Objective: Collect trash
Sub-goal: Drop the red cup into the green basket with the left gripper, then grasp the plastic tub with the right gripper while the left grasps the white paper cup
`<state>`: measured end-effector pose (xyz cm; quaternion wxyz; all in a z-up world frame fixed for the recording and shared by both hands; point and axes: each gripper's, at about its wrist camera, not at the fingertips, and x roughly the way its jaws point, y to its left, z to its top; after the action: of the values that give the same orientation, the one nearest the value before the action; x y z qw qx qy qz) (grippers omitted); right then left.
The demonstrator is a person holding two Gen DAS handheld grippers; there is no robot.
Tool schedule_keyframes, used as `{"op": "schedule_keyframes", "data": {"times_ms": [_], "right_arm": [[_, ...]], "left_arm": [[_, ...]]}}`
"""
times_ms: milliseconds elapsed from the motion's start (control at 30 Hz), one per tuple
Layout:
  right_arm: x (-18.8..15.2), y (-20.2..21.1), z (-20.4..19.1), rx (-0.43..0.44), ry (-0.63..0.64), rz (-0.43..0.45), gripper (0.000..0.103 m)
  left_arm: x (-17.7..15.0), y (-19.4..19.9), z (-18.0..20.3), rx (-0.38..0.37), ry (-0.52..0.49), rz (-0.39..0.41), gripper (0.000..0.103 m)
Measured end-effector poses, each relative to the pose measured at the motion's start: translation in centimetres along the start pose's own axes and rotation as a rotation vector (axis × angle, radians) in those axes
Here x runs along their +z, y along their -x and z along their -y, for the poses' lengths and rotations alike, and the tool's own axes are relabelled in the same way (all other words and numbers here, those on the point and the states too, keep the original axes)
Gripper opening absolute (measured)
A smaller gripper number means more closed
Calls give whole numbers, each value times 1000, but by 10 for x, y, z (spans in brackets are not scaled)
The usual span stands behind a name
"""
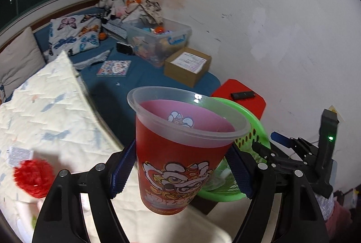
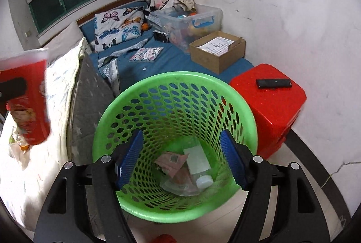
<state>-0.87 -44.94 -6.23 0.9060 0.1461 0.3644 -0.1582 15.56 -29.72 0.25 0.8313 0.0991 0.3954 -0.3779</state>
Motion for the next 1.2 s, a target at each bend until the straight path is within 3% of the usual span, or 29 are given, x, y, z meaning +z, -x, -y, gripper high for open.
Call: {"op": "schedule_keyframes", "data": {"times_ms": [433, 633, 967, 1200], "right_arm": [[-5, 25, 10, 20, -36, 41, 73], [-9, 28, 11, 18, -44, 41, 73], [-9, 36, -4, 31, -24, 53, 73], [-9, 39, -31, 71, 24, 50, 74]], "left_arm": [[0, -48, 30, -74, 5, -77, 75], [-6, -52, 31, -117, 29, -98, 80], [-20, -28, 19, -129, 39, -68, 83], [-38, 10, -5, -46, 48, 0, 83]]}}
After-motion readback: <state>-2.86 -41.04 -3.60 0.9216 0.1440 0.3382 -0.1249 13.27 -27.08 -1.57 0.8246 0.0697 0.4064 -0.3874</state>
